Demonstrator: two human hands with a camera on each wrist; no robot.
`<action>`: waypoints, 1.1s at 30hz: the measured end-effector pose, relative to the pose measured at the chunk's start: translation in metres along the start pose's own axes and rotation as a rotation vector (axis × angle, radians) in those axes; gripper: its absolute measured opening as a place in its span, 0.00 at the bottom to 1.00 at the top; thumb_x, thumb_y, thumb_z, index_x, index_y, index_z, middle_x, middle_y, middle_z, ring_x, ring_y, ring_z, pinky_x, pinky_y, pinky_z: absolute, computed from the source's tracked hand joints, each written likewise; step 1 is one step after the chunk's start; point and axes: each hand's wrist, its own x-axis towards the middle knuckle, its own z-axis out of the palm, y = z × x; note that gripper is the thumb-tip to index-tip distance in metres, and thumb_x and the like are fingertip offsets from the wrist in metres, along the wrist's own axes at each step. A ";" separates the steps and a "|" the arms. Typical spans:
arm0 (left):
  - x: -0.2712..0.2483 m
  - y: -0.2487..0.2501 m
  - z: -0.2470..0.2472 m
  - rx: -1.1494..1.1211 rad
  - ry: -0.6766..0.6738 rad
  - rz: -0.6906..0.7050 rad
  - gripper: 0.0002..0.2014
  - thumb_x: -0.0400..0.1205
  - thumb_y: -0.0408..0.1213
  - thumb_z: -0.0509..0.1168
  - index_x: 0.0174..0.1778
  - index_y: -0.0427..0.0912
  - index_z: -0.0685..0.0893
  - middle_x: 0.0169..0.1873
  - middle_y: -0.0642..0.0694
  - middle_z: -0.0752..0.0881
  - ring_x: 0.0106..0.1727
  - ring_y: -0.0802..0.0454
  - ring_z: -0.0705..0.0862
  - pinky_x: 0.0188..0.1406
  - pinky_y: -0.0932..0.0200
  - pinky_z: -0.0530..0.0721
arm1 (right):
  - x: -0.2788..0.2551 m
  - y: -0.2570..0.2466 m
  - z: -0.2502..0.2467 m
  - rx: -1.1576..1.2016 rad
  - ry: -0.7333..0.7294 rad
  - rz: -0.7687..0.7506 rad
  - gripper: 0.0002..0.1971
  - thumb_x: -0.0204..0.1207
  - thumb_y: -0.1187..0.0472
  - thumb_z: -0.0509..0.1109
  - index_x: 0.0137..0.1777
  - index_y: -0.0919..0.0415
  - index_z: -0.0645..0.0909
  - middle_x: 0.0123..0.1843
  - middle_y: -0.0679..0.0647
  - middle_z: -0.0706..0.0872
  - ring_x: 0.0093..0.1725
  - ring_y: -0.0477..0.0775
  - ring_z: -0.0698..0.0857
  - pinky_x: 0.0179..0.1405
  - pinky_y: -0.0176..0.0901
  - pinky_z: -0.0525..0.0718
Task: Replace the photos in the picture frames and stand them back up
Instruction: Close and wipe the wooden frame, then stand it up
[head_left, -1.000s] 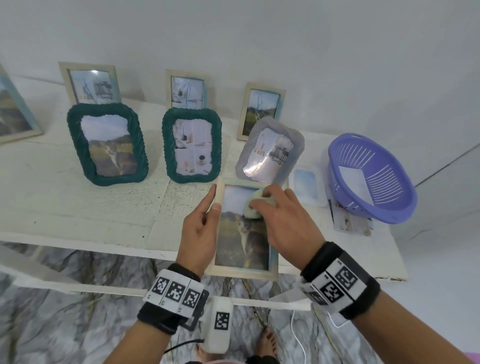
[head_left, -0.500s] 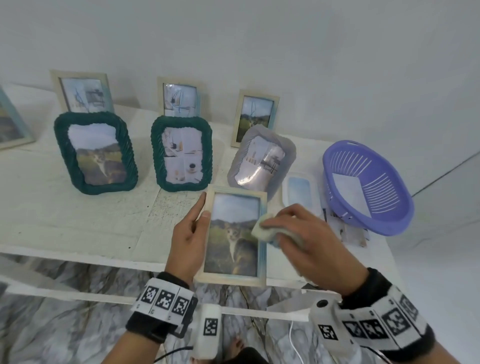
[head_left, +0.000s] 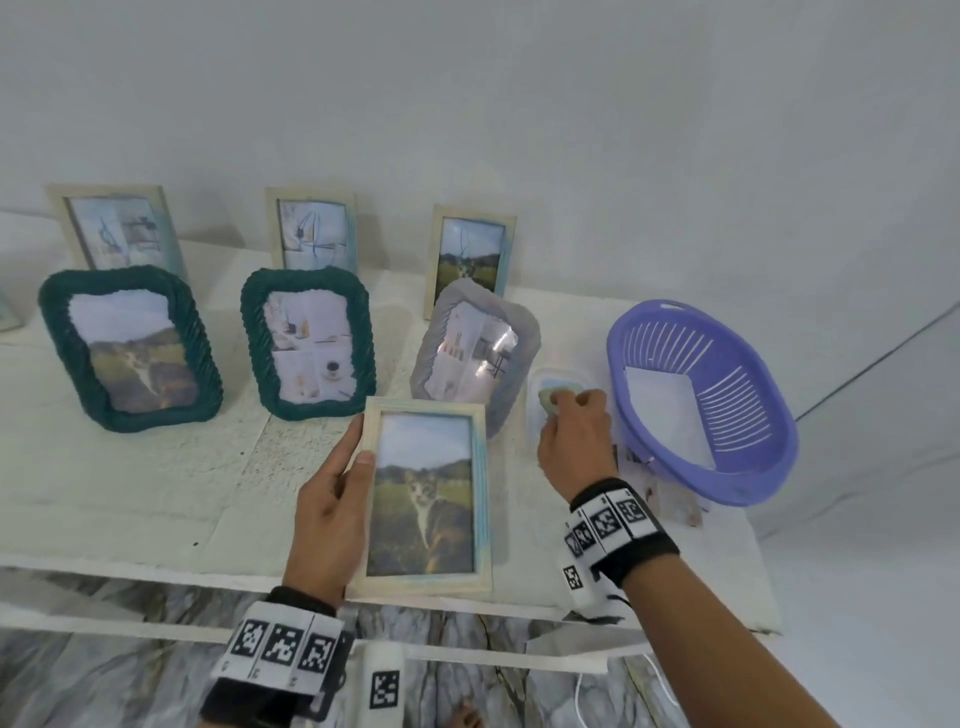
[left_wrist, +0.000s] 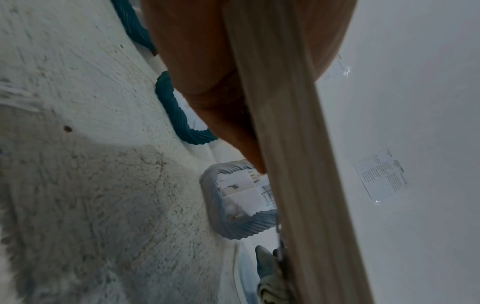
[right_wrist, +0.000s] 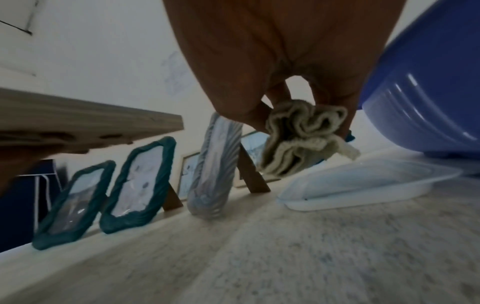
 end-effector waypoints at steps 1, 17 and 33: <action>0.001 0.000 0.001 0.001 0.006 -0.001 0.20 0.89 0.32 0.55 0.77 0.47 0.73 0.34 0.76 0.85 0.38 0.78 0.82 0.40 0.80 0.79 | 0.007 0.002 0.003 -0.012 -0.013 -0.006 0.18 0.80 0.68 0.60 0.70 0.63 0.73 0.70 0.67 0.67 0.60 0.70 0.75 0.60 0.53 0.74; 0.008 0.016 0.021 -0.089 0.006 -0.078 0.14 0.89 0.38 0.56 0.71 0.52 0.74 0.38 0.47 0.92 0.40 0.51 0.91 0.35 0.61 0.87 | -0.067 -0.007 -0.014 1.112 -0.294 0.188 0.16 0.87 0.55 0.57 0.61 0.62 0.84 0.49 0.60 0.90 0.49 0.60 0.89 0.49 0.50 0.87; -0.004 0.038 0.047 -0.154 -0.459 -0.235 0.52 0.66 0.74 0.70 0.83 0.51 0.64 0.72 0.43 0.80 0.72 0.45 0.80 0.71 0.39 0.78 | -0.105 -0.046 -0.035 1.094 -0.256 -0.245 0.15 0.85 0.61 0.61 0.68 0.49 0.79 0.56 0.49 0.87 0.52 0.56 0.88 0.49 0.52 0.88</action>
